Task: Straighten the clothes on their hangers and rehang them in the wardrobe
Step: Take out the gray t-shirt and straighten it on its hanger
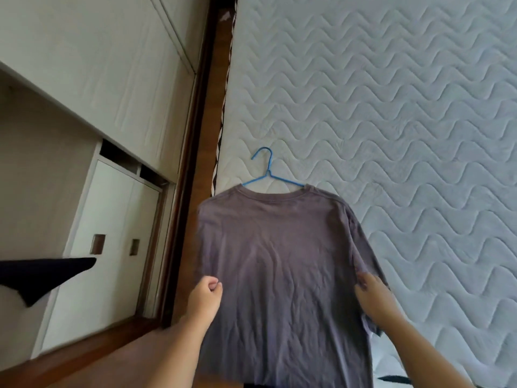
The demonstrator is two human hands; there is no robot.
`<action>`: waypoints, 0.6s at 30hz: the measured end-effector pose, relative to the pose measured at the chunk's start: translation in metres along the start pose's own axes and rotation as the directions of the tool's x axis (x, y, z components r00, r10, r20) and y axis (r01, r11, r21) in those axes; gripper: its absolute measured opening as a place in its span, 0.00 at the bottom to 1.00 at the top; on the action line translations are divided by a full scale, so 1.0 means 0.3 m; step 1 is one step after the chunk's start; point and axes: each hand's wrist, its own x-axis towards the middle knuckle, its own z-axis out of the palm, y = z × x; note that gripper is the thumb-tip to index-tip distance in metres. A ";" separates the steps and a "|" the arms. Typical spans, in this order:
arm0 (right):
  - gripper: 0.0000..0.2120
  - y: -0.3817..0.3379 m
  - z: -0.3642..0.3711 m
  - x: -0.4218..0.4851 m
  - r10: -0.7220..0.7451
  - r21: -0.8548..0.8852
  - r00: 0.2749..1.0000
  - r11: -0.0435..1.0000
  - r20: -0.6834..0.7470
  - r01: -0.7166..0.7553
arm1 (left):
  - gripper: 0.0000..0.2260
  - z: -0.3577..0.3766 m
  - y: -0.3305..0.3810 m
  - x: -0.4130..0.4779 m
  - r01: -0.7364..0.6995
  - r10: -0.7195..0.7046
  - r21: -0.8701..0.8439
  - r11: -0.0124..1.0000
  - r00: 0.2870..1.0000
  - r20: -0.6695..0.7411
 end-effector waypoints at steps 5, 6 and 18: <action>0.11 0.145 0.068 -0.240 0.074 0.127 0.997 0.989 -0.005 -0.073 | 0.03 0.017 -0.212 -0.299 0.159 -0.150 -0.154 0.975 0.986 0.069; 0.10 0.162 0.071 -0.289 0.088 0.155 0.996 0.984 -0.006 -0.086 | 0.04 0.017 -0.249 -0.354 0.191 -0.183 -0.176 0.966 0.981 0.060; 0.13 0.381 0.019 -0.438 0.211 0.133 0.975 0.967 0.071 -0.219 | 0.11 -0.039 -0.612 -0.644 0.408 -0.423 -0.443 0.798 0.903 0.069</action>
